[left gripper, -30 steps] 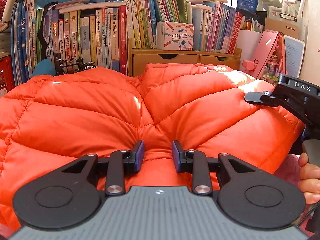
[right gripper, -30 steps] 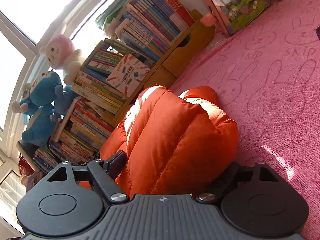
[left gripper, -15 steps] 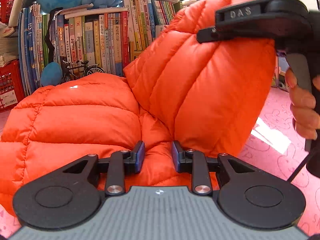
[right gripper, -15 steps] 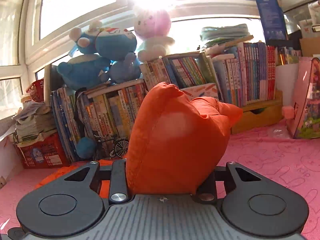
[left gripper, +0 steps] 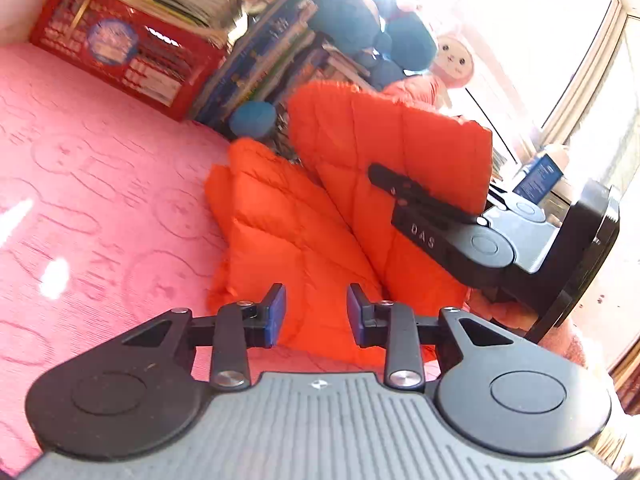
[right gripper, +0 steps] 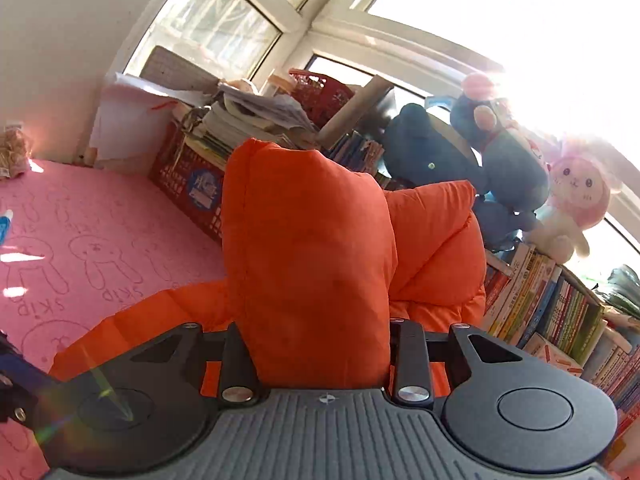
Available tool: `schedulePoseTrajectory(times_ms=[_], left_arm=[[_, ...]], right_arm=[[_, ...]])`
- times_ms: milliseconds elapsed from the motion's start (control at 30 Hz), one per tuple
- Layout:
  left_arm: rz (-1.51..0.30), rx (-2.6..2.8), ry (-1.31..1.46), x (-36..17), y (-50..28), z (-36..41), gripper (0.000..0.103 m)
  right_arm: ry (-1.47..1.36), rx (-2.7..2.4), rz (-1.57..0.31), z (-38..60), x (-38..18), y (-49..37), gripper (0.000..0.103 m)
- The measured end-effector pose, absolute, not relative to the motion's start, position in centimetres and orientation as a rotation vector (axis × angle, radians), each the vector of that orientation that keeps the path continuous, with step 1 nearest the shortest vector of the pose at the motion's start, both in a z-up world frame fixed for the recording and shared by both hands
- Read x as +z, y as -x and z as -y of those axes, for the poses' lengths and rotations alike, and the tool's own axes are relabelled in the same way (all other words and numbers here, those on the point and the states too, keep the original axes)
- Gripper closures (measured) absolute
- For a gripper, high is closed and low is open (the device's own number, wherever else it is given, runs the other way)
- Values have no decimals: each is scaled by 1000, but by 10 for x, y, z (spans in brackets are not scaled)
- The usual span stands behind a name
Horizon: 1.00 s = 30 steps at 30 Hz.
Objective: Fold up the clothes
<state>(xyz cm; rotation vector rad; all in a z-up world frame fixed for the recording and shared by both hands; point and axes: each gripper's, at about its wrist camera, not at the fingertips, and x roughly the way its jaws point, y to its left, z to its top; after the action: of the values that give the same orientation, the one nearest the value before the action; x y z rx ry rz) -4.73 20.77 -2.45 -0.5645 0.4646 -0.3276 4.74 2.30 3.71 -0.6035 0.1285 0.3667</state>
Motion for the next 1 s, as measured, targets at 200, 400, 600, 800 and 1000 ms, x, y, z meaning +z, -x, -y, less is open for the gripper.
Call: schedulePoseTrajectory(times_ms=[200,400,600,800,1000], left_arm=[[-299,-350,582,9,63,-234,60],[-166,-326,494,40,41,-219,45],[-305,-54,309,12,-5,-184,44],[-355,9,222,-21,0,-169,39],[-369,36,149,-25,-1,-159,37]], right_arm=[[842,370,-40,-66,0,-27,67],[980,405,-8,-86,-25,-14,62],[1076,411,31,-89,-43,-4,51],[1110,441,43,-77,-54,9,46],[1037,377,-21,-39,-47,19,31]])
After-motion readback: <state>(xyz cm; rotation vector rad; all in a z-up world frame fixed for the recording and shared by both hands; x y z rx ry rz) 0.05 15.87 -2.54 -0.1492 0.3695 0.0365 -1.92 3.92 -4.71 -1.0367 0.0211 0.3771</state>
